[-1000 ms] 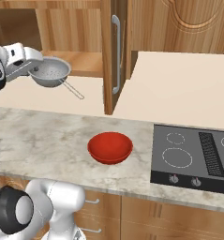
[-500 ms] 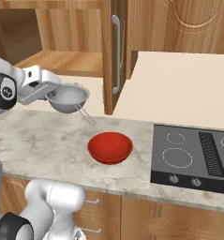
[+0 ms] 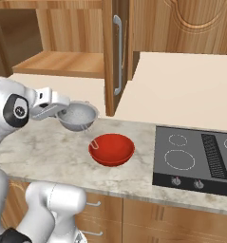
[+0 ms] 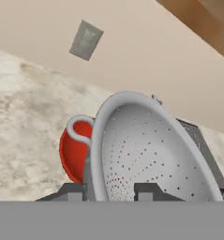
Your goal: Open the cabinet and setup a tea strainer by placing it in the bowl upright.
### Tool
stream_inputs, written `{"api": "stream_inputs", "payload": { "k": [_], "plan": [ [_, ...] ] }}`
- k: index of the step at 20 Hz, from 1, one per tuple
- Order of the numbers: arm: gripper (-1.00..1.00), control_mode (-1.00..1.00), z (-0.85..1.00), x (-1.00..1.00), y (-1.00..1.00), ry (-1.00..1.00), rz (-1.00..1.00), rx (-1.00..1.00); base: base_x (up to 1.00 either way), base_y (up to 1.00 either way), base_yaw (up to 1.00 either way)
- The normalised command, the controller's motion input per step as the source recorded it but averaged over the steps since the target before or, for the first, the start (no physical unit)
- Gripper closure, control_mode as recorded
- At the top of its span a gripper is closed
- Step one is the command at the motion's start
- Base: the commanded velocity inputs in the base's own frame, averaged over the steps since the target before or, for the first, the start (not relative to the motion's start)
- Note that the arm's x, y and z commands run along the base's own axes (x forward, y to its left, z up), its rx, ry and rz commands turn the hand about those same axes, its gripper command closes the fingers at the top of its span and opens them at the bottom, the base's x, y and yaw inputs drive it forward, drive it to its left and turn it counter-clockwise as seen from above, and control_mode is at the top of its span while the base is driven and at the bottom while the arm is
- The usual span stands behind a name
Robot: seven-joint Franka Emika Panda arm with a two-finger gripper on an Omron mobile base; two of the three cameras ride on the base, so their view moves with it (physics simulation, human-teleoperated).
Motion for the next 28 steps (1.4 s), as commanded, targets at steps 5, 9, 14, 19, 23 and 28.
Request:
{"api": "stream_inputs", "payload": {
  "k": [5, 9, 14, 19, 23, 28],
  "plan": [
    [1.00, -1.00, -0.74, 0.16, -0.42, 0.04, -0.17, 0.00, 0.00, 0.00, 0.00],
    [1.00, -1.00, -0.82, 0.38, -0.49, 0.09, -0.17, 0.00, 0.00, 0.00, 0.00],
    [1.00, -1.00, -0.63, 0.46, -0.47, 0.03, -0.06, 0.00, 0.00, 0.00, 0.00],
    [1.00, -1.00, -0.23, 0.42, -0.19, 0.00, 0.05, 0.05, 0.00, 0.00, 0.00],
    [1.00, -1.00, -0.38, 0.39, -0.02, 0.01, 0.03, 0.05, 0.00, 0.00, 0.00],
    [1.00, -1.00, -0.32, 0.52, 0.00, 0.04, 0.00, 0.06, 0.00, 0.00, 0.00]
  ]
}}
